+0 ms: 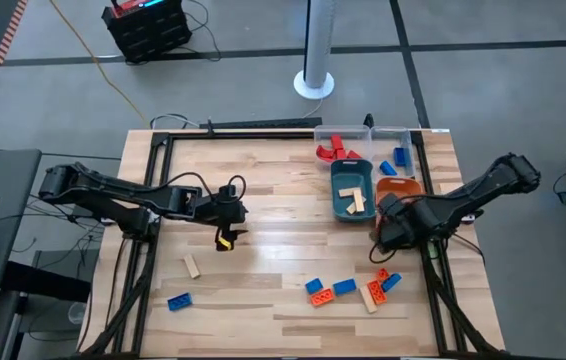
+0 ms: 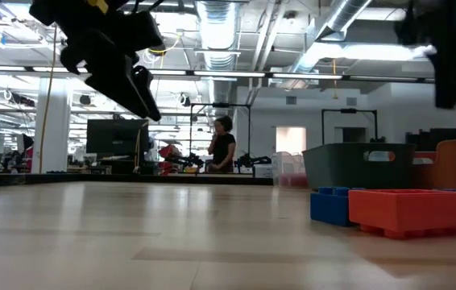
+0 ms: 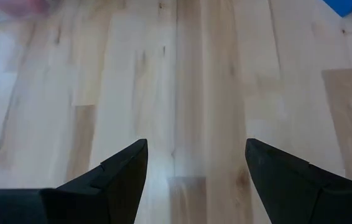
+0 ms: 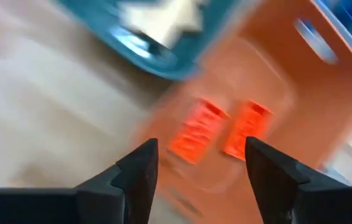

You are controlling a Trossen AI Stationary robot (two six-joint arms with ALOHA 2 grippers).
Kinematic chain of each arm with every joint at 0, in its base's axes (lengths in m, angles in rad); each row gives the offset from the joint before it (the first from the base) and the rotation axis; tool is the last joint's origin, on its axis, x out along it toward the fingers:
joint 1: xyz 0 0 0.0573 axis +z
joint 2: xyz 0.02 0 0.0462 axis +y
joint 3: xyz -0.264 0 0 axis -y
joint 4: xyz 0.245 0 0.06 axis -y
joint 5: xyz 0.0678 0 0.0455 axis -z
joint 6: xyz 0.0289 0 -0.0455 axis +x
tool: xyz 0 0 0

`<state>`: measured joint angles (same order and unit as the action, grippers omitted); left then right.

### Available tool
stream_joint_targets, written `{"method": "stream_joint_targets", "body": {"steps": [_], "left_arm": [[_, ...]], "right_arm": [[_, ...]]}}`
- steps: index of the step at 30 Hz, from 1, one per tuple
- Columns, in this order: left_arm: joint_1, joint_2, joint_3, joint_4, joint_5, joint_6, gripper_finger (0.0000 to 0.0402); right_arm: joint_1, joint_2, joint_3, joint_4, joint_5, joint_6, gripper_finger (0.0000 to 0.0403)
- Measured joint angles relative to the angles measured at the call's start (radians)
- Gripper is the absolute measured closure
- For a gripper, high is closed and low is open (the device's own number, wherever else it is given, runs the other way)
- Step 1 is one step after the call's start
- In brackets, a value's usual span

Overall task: Sort blocks
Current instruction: Put the 8 stud blue game piece into the right transparent bin

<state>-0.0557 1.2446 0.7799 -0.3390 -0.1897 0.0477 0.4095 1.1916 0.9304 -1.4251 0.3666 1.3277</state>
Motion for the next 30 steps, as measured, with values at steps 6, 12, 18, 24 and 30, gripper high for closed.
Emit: {"method": "stream_joint_targets", "body": {"steps": [6, 12, 18, 24, 30], "left_arm": [[-0.052, 0.0, 0.0, -0.024, 0.03, 0.004, 0.0136], [-0.081, 0.0, 0.0, -0.04, 0.028, -0.005, 0.0136], [-0.085, 0.0, 0.0, -0.041, 0.028, -0.015, 0.0136], [-0.084, 0.0, 0.0, -0.045, 0.009, -0.026, 0.0136], [-0.088, 0.0, 0.0, -0.043, 0.019, -0.016, 0.0136]], "right_arm": [[0.128, 0.046, 0.13, 0.23, 0.024, -0.316, 0.0182], [0.258, 0.16, 0.146, 0.326, -0.086, -0.564, 0.0204], [0.316, 0.297, 0.146, 0.308, -0.345, -0.484, 0.0209], [0.323, 0.356, 0.145, 0.27, -0.524, -0.4, 0.0199], [0.314, 0.357, 0.21, 0.255, -0.456, -0.254, 0.0201]]}}
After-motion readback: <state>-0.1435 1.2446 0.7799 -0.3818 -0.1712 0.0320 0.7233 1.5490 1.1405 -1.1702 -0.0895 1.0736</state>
